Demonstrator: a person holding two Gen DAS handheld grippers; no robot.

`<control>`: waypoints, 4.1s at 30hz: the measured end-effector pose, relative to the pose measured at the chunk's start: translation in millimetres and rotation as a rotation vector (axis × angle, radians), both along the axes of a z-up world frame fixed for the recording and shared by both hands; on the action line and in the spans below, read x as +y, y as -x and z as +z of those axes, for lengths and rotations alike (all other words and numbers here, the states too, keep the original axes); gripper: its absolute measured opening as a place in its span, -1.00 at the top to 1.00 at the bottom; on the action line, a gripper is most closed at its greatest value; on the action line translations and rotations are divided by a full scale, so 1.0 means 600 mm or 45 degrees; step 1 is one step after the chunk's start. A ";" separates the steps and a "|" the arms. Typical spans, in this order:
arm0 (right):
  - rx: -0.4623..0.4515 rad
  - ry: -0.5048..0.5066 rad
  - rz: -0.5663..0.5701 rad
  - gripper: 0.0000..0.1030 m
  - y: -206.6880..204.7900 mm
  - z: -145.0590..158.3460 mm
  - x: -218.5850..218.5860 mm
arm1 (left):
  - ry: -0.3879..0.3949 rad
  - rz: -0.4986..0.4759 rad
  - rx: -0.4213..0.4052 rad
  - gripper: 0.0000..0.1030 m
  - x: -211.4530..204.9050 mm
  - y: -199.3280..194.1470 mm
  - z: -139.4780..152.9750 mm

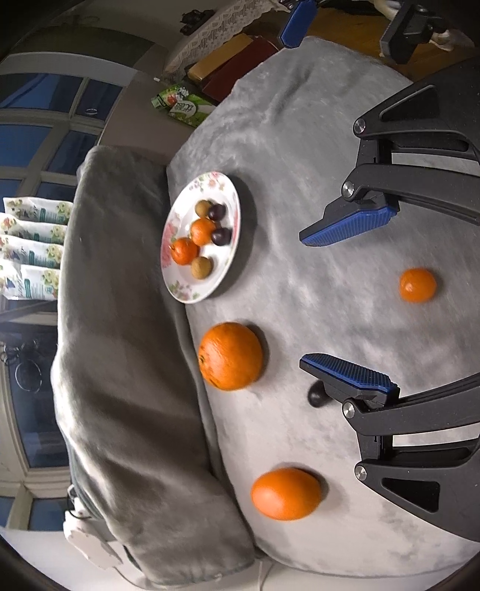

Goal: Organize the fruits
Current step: 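Grasp the dark plum with the left gripper while the right gripper grasps a small mandarin, then carry the plum and small mandarin onto the white plate while both grippers open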

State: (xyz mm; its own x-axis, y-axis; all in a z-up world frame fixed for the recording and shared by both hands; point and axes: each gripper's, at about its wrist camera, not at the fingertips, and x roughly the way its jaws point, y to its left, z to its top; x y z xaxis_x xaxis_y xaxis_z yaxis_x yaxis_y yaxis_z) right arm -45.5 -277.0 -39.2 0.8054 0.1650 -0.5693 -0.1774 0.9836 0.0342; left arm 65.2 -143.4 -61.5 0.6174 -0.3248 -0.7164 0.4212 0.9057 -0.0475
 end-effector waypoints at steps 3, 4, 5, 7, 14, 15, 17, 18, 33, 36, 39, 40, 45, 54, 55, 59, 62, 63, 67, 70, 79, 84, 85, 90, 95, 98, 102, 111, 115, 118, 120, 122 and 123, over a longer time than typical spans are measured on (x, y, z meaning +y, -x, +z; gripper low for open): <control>0.009 0.002 0.027 -0.81 -0.004 -0.006 0.012 | 0.005 0.014 0.009 -0.17 0.011 0.000 -0.005; 0.011 0.003 0.036 -0.81 -0.006 -0.008 0.016 | 0.006 0.019 0.010 -0.17 0.014 0.001 -0.006; 0.013 0.006 0.042 -0.81 -0.007 -0.010 0.020 | 0.007 0.022 0.011 -0.17 0.017 0.000 -0.007; 0.012 0.011 0.056 -0.81 -0.008 -0.013 0.031 | 0.014 0.029 0.019 -0.17 0.024 -0.001 -0.010; 0.011 0.028 0.125 -0.81 -0.024 -0.023 0.060 | 0.044 0.067 0.040 -0.17 0.058 0.000 -0.027; 0.014 0.036 0.138 -0.81 -0.026 -0.025 0.065 | 0.049 0.080 0.042 -0.17 0.065 0.001 -0.029; 0.008 0.048 0.156 -0.81 -0.029 -0.027 0.072 | 0.071 0.097 0.048 -0.17 0.079 0.002 -0.031; 0.003 0.050 0.166 -0.81 -0.031 -0.027 0.075 | 0.078 0.101 0.046 -0.17 0.084 0.002 -0.031; 0.175 -0.017 0.294 -0.50 -0.112 -0.076 0.066 | 0.075 0.007 0.022 -0.15 0.086 -0.031 -0.041; 0.207 -0.054 0.336 -0.49 -0.123 -0.086 0.070 | 0.069 0.019 0.047 -0.12 0.092 -0.049 -0.053; 0.233 -0.086 0.389 -0.22 -0.132 -0.092 0.087 | 0.070 0.034 0.071 -0.07 0.099 -0.066 -0.064; 0.244 -0.087 0.407 -0.14 -0.135 -0.095 0.095 | 0.079 0.041 0.084 -0.04 0.102 -0.072 -0.068; 0.286 -0.047 0.472 -0.02 -0.152 -0.109 0.136 | 0.104 0.044 0.130 0.11 0.108 -0.092 -0.085; 0.365 -0.004 0.525 0.25 -0.174 -0.127 0.168 | 0.120 0.032 0.166 0.35 0.113 -0.100 -0.100; 0.370 0.004 0.531 0.29 -0.177 -0.129 0.172 | 0.117 0.033 0.164 0.41 0.114 -0.100 -0.100; 0.383 0.044 0.543 0.42 -0.174 -0.135 0.180 | 0.116 0.034 0.160 0.53 0.115 -0.102 -0.098; 0.386 0.037 0.547 0.43 -0.176 -0.135 0.178 | 0.111 0.036 0.156 0.54 0.113 -0.102 -0.098; 0.387 0.032 0.544 0.44 -0.177 -0.135 0.177 | 0.112 0.035 0.155 0.54 0.113 -0.102 -0.097; 0.389 0.012 0.541 0.44 -0.179 -0.131 0.172 | 0.122 0.024 0.146 0.55 0.108 -0.101 -0.089; 0.367 0.000 0.527 0.44 -0.177 -0.119 0.160 | 0.136 0.006 0.130 0.55 0.098 -0.099 -0.079; 0.310 -0.033 0.396 0.44 -0.207 -0.075 0.067 | 0.164 -0.097 0.062 0.55 0.025 -0.116 -0.036; 0.276 -0.032 0.273 0.44 -0.241 -0.057 -0.001 | 0.175 -0.144 0.034 0.55 -0.025 -0.133 -0.021; 0.271 -0.028 0.246 0.44 -0.249 -0.055 -0.015 | 0.173 -0.155 0.025 0.55 -0.038 -0.138 -0.017; 0.252 0.004 0.141 0.44 -0.279 -0.051 -0.068 | 0.177 -0.195 0.015 0.55 -0.081 -0.156 -0.011; 0.254 0.008 0.081 0.44 -0.304 -0.052 -0.103 | 0.174 -0.227 0.010 0.55 -0.112 -0.165 -0.010; 0.260 0.014 0.056 0.44 -0.315 -0.054 -0.116 | 0.173 -0.242 0.009 0.55 -0.124 -0.168 -0.010; 0.269 -0.001 0.034 0.44 -0.328 -0.060 -0.132 | 0.173 -0.254 0.009 0.55 -0.133 -0.169 -0.011; 0.267 0.006 0.014 0.44 -0.342 -0.066 -0.137 | 0.171 -0.263 0.003 0.54 -0.146 -0.174 -0.009; 0.266 -0.003 0.007 0.44 -0.343 -0.068 -0.141 | 0.155 -0.261 -0.011 0.53 -0.148 -0.172 -0.007; 0.263 -0.001 0.003 0.31 -0.344 -0.066 -0.141 | 0.158 -0.254 -0.018 0.43 -0.146 -0.172 -0.004; 0.248 0.008 -0.005 -0.04 -0.342 -0.063 -0.141 | 0.160 -0.249 -0.024 0.32 -0.144 -0.172 -0.003; 0.226 0.013 -0.009 -0.11 -0.339 -0.059 -0.141 | 0.159 -0.251 -0.029 0.27 -0.143 -0.172 -0.001; 0.223 0.014 -0.011 -0.11 -0.339 -0.057 -0.141 | 0.157 -0.250 -0.031 0.20 -0.143 -0.171 0.000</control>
